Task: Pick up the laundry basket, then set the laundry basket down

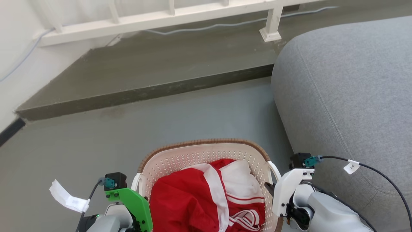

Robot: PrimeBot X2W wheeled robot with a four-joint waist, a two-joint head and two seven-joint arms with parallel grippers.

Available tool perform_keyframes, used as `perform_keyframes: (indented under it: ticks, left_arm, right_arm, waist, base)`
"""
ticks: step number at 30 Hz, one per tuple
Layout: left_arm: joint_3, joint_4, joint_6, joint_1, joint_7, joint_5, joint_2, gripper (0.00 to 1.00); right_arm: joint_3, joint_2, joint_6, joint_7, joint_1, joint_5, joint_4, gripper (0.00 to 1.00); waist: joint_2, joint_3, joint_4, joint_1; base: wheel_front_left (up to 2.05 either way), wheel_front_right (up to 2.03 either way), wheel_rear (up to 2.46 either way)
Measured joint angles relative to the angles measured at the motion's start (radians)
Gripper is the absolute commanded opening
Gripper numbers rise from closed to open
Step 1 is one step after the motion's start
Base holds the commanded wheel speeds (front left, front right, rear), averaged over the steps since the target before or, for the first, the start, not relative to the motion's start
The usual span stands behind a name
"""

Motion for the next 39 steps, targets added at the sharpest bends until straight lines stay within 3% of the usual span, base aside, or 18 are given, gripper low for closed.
perform_keyframes:
  ticks: [18, 39]
  left_arm:
    - [-0.042, -0.030, 0.017, 0.016, 0.071, -0.044, 0.007, 0.00]
    - [-0.077, -0.056, 0.047, 0.022, 0.072, -0.082, 0.010, 0.00]
  right_arm:
    - [0.029, -0.009, -0.007, 0.062, 0.000, 0.023, 0.000, 0.00]
    - [0.047, -0.020, -0.007, 0.067, 0.000, 0.050, -0.001, 0.00]
  waist:
    - [0.0000, -0.040, 0.001, 0.0000]
    - [0.0000, -0.036, 0.004, 0.0000]
  base:
    - [0.00, 0.00, 0.00]
    - [0.00, 0.00, 0.00]
